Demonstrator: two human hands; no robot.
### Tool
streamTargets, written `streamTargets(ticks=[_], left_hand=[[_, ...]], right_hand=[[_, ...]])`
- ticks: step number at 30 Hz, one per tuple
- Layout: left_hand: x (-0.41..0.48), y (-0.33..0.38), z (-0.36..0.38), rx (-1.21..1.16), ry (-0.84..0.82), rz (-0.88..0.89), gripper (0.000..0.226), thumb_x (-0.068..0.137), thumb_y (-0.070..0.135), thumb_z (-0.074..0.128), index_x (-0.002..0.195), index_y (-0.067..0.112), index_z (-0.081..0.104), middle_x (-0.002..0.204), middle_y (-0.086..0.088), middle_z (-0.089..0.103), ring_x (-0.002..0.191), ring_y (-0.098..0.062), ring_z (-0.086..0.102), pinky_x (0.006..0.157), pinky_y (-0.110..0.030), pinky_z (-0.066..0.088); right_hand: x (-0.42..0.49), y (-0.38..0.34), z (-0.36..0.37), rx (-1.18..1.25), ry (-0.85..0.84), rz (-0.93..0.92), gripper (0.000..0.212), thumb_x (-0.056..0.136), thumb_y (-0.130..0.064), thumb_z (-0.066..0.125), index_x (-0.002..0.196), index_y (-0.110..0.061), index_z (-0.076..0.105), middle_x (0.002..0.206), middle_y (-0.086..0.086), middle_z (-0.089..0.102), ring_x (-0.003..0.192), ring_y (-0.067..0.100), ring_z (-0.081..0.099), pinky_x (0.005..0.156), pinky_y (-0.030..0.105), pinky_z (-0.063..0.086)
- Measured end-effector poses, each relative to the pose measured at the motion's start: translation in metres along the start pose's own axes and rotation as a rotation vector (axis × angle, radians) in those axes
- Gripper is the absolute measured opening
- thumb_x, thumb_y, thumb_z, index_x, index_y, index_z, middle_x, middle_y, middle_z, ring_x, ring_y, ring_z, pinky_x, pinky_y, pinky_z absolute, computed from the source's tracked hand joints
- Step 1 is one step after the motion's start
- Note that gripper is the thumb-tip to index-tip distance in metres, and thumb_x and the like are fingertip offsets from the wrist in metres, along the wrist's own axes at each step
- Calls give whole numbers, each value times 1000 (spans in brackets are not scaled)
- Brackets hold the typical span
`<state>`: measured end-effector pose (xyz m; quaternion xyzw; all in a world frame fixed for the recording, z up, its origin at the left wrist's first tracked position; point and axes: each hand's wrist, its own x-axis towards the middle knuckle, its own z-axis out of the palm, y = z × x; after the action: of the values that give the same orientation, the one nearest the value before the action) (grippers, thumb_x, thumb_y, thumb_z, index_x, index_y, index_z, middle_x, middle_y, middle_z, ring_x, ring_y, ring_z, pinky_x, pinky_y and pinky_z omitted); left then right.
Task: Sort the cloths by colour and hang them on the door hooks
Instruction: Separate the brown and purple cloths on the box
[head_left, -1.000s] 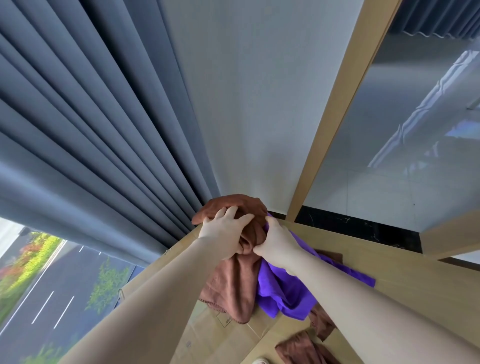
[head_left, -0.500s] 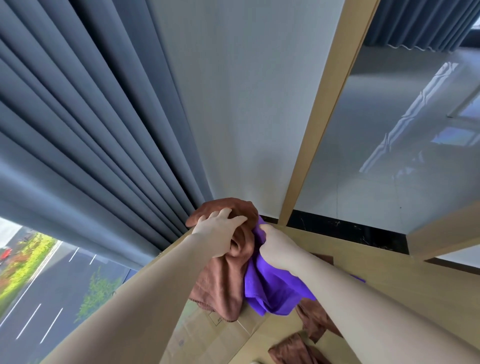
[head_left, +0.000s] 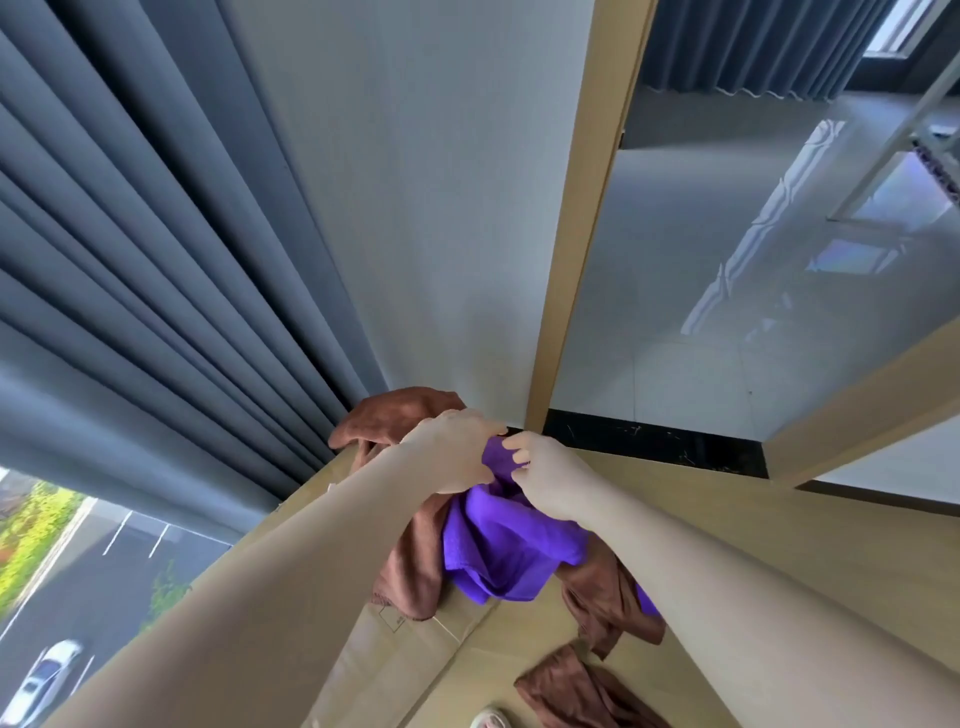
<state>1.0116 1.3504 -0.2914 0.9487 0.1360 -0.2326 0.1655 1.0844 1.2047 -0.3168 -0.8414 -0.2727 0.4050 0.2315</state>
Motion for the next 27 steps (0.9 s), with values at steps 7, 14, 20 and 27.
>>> streamTargets(ticks=[7, 14, 20, 27], left_hand=[[19, 86, 5, -87, -33, 160, 44, 94, 22, 62, 138, 22, 57, 128, -4, 64, 117, -26, 59, 94, -35, 49], [37, 140, 27, -92, -71, 157, 52, 99, 24, 58, 150, 22, 46, 148, -5, 51, 135, -27, 48, 107, -36, 40], [49, 185, 55, -103, -113, 89, 57, 100, 24, 58, 155, 23, 40, 159, -3, 41, 145, -24, 39, 117, -35, 34], [76, 243, 103, -172, -132, -48, 52, 101, 26, 56, 152, 24, 44, 153, -1, 49, 138, -24, 46, 112, -36, 41]], right_hand=[[-26, 68, -37, 31, 71, 108, 43, 103, -9, 52, 145, -16, 52, 140, 9, 60, 126, 27, 59, 111, 31, 41], [-52, 148, -62, 91, 71, 229, 37, 105, -7, 45, 140, -15, 56, 134, 9, 64, 117, 25, 60, 104, 34, 47], [-69, 211, -91, 69, 7, 247, 37, 105, -7, 45, 139, -14, 57, 134, 10, 64, 116, 27, 60, 96, 29, 46], [-65, 289, -124, -41, -81, 204, 36, 104, -19, 50, 138, -18, 60, 138, 9, 62, 120, 28, 60, 104, 36, 48]])
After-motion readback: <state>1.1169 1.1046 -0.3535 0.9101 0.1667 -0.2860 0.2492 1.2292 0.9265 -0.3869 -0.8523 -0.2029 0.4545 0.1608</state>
